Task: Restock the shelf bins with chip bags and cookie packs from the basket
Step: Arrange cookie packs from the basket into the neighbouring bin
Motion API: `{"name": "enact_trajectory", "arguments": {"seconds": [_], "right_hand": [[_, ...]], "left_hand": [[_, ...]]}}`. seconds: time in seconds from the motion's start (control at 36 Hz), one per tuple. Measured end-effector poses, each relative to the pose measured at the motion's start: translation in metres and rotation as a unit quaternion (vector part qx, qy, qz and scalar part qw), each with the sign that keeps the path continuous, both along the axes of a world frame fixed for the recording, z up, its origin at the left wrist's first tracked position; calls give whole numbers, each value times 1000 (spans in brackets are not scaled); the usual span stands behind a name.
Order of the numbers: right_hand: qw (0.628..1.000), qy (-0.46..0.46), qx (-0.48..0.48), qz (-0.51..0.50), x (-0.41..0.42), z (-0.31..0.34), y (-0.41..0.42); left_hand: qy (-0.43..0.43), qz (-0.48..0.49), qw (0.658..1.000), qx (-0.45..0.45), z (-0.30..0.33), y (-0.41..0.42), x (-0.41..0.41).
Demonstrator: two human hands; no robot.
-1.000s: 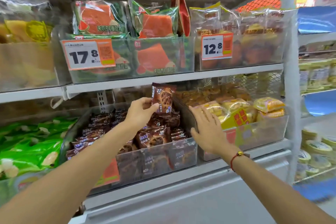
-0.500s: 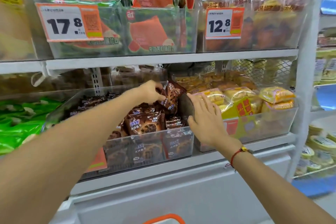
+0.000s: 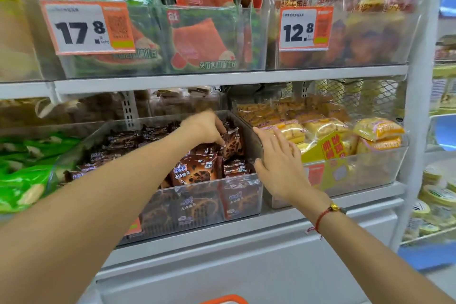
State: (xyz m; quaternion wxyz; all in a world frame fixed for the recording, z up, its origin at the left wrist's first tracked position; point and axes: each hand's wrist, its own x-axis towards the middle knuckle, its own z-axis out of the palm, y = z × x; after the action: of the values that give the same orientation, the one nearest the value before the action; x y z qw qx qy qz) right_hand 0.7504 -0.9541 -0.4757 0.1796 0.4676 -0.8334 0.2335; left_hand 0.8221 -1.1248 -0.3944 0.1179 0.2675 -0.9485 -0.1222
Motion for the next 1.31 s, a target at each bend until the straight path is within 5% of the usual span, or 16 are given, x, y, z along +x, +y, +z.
{"name": "enact_trajectory", "arguments": {"seconds": [0.42, 0.64, 0.92, 1.08, 1.31], "right_hand": [[1000, 8, 3, -5, -2, -1, -2], [1000, 4, 12, -5, -2, -1, -2], [990, -15, 136, -26, 7, 27, 8], [998, 53, 44, -2, 54, 32, 33], [989, -114, 84, 51, 122, -44, 84]], "left_hand": [[-63, -18, 997, -47, -8, 10, -21], [4, 43, 991, -127, -13, 10, -13], [198, 18, 979, -45, -10, 53, 77], [212, -12, 974, 77, -43, 87, 133], [149, 13, 958, 245, -126, 114, 189]]}}
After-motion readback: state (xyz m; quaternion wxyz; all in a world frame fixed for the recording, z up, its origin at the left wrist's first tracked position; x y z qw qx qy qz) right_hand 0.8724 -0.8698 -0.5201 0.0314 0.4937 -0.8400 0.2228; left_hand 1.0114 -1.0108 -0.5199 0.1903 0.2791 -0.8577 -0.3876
